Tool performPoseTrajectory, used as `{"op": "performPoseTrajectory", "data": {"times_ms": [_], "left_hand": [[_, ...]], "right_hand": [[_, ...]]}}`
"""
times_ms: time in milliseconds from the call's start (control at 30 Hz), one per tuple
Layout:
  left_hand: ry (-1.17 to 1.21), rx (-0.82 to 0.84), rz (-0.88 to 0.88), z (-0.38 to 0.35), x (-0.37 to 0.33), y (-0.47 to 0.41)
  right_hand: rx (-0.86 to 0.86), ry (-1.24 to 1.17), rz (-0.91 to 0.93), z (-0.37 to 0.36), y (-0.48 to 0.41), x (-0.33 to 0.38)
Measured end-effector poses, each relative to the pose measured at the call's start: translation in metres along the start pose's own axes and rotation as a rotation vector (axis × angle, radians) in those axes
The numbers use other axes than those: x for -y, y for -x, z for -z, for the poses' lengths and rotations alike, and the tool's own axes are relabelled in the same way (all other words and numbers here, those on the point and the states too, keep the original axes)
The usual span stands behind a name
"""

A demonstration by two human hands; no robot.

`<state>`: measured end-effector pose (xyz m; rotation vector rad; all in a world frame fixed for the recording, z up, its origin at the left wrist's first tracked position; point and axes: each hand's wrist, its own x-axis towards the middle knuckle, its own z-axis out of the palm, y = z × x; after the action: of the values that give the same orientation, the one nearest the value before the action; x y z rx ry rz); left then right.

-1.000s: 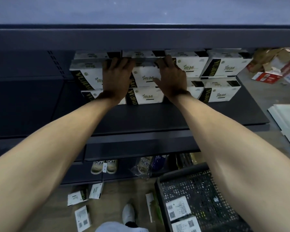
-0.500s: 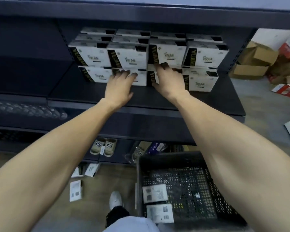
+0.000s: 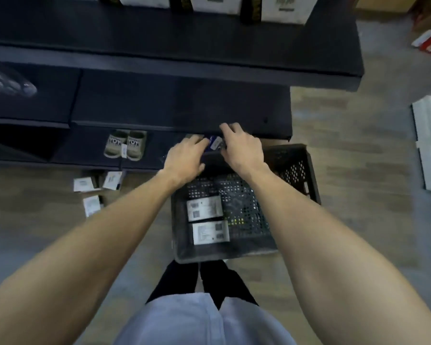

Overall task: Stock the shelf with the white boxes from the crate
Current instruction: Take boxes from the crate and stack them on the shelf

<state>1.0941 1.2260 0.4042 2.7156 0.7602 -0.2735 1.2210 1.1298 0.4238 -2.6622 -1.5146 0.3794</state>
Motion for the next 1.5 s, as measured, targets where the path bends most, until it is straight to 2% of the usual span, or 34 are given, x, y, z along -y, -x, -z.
{"op": "performPoseTrajectory", "data": {"times_ms": [300, 567, 700, 833, 1000, 1233, 1400, 1500], "left_hand": [[0.119, 0.301, 0.075, -0.144, 0.002, 0.026], [0.088, 0.421, 0.138, -0.223, 0.017, 0.018], [0.021, 0.591, 0.216, -0.262, 0.019, 0.013], [0.069, 0.777, 0.242, -0.302, 0.012, 0.028], [0.100, 0.710, 0.252, -0.341, 0.010, 0.026], [0.092, 0.776, 0.309, -0.369, 0.024, 0.027], [0.097, 0.832, 0.329, -0.365, 0.024, 0.014], [0.126, 0.872, 0.373, -0.361, 0.024, 0.007]], "right_hand": [[0.230, -0.064, -0.129, -0.134, 0.040, -0.042], [0.442, -0.087, -0.189, -0.226, 0.053, -0.061], [0.520, -0.145, -0.220, -0.270, 0.060, -0.074], [0.653, -0.138, -0.234, -0.307, 0.075, -0.082], [0.812, -0.153, -0.217, -0.345, 0.080, -0.085], [0.832, -0.222, -0.221, -0.375, 0.081, -0.075], [0.743, -0.343, -0.282, -0.377, 0.078, -0.072], [0.728, -0.391, -0.244, -0.371, 0.071, -0.074]]}}
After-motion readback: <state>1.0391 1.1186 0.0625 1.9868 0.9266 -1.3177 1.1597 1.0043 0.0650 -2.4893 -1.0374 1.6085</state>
